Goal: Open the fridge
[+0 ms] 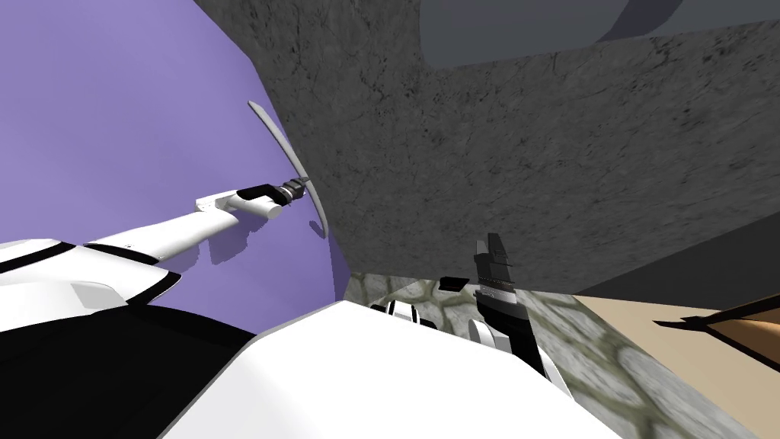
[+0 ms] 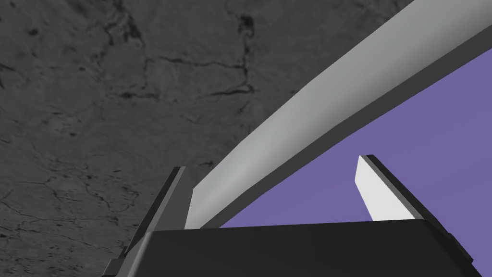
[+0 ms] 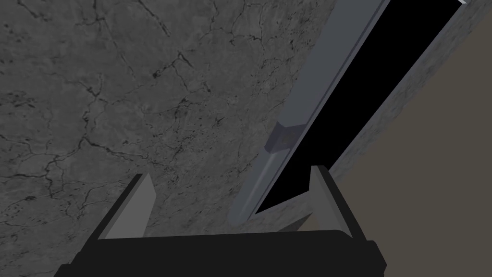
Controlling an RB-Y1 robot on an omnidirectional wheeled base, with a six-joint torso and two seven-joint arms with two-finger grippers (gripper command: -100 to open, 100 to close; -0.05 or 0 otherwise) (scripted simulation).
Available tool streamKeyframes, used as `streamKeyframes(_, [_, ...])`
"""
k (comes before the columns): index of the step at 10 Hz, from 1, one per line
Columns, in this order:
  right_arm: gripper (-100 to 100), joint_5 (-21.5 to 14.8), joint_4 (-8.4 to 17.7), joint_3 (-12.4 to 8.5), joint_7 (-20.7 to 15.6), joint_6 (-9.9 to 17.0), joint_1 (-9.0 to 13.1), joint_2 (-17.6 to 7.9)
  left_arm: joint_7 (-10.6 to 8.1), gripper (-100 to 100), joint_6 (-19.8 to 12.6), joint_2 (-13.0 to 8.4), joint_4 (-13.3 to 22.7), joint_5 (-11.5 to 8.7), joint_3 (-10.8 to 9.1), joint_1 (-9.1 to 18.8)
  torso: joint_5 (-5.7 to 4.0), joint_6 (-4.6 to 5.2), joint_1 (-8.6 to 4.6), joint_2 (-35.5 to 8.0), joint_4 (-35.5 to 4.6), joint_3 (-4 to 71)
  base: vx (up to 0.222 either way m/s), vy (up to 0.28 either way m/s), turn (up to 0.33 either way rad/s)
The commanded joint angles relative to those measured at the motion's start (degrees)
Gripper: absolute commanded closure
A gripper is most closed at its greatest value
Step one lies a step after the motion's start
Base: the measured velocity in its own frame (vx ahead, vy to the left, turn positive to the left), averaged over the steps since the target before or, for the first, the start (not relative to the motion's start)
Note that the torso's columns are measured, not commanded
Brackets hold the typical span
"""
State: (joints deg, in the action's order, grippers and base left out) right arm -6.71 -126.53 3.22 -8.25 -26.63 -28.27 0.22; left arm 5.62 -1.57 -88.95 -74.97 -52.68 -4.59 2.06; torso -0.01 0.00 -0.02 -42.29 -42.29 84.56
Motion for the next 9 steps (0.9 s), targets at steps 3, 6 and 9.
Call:
streamKeyframes(3, [0,0.0,0.0,-0.01,0.0,0.0,-0.01,-0.01,-0.13,100,-0.42,-0.78,-0.04,-0.49,-0.23,-0.03,0.05,0.01,0.09,0.15,0.07,0.12,0.058,0.015,-0.004])
streamKeyframes(6, [0,0.0,0.0,0.01,0.0,0.0,0.02,0.02,-0.07,100,0.95,-2.0,-3.84,-2.1,0.64,-0.31,0.13,0.06,-0.28,-0.42,-0.11,-0.31,-0.088,-0.106,-0.004])
streamKeyframes(9, [0,0.0,0.0,0.01,0.0,0.0,0.01,0.01,-0.08,100,3.04,-3.85,-9.15,-4.59,1.83,-0.61,-0.04,-0.17,0.02,-0.4,-0.3,-0.23,-0.092,-0.151,0.009])
